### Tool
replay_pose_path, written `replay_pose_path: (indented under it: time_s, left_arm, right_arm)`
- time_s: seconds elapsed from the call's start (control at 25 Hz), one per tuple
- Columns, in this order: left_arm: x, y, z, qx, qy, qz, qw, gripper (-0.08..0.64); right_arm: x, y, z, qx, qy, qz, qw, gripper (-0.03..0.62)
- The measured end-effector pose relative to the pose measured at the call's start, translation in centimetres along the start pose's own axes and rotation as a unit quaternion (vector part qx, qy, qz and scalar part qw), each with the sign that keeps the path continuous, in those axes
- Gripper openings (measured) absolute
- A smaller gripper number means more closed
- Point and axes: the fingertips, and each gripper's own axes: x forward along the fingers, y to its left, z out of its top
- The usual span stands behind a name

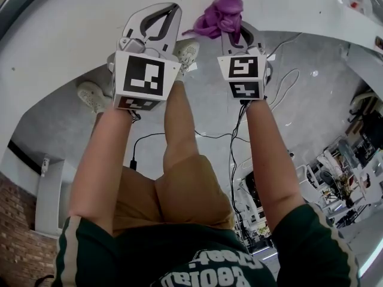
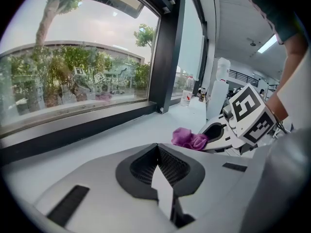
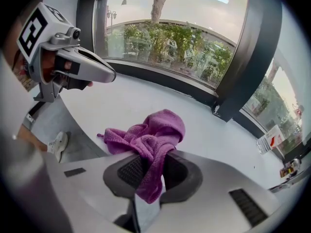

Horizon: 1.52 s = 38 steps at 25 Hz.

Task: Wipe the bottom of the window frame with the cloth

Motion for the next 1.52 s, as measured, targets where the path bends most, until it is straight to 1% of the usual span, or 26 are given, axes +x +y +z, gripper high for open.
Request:
replay_pose_path:
  time_s: [0.08, 0.24, 0.36, 0.44, 0.6, 0.72, 0.88, 0.96, 1.04, 1.28, 1.52]
  left_arm:
    - [-0.3, 0.3, -0.1, -0.001, 0.001, 0.002, 1.0, 0.008]
    - [-1.0, 0.9, -0.7, -0.012, 0.001, 0.012, 0.9999, 0.008]
    - [-1.2, 1.4, -1.7, -0.029, 0.001, 0.019, 0.9994, 0.008]
    - [-2.1, 1.8, -2.0, -0.033, 0.0, 0.021, 0.9992, 0.008]
    - [-3.3, 2.5, -1.9, -0.037, -0.003, 0.025, 0.999, 0.008]
    - [-3.8, 2.5, -2.2, -0.04, -0.004, 0.023, 0.9989, 0.008]
    - [-5.0, 2.9, -2.5, -0.026, 0.001, 0.019, 0.9995, 0.008]
    - [-5.5, 3.2, -2.7, -0.026, 0.006, 0.025, 0.9993, 0.008]
    - [-5.5, 3.3, -3.1, -0.032, -0.001, 0.025, 0.9992, 0.008]
    - [-7.0, 4.7, -4.2, -0.042, -0.006, 0.037, 0.9984, 0.008]
    - [-9.1, 6.3, -5.7, -0.056, -0.007, 0.051, 0.9971, 0.008]
  right_arm:
    - [0.0, 0.0, 0.2, -0.012, 0.005, -0.005, 1.0, 0.078]
    - [0.0, 0.1, 0.3, -0.055, 0.021, -0.024, 0.998, 0.078]
    - [0.0, 0.3, 0.2, -0.102, 0.034, -0.045, 0.993, 0.078]
    - [-0.5, 1.1, 0.8, -0.134, 0.038, -0.051, 0.989, 0.078]
    - [-1.2, 2.8, 1.7, -0.185, 0.039, -0.046, 0.981, 0.078]
    - [-1.0, 4.3, 1.8, -0.221, 0.039, -0.031, 0.974, 0.078]
    - [-0.8, 6.2, 2.6, -0.215, 0.036, -0.014, 0.976, 0.078]
    - [-0.7, 6.8, 2.9, -0.212, 0.035, -0.007, 0.977, 0.078]
    - [-0.4, 7.2, 2.9, -0.204, 0.035, -0.001, 0.978, 0.078]
    - [0.0, 8.4, 3.5, -0.154, 0.03, 0.021, 0.987, 0.078]
    - [0.3, 11.3, 5.7, -0.113, 0.017, 0.036, 0.993, 0.078]
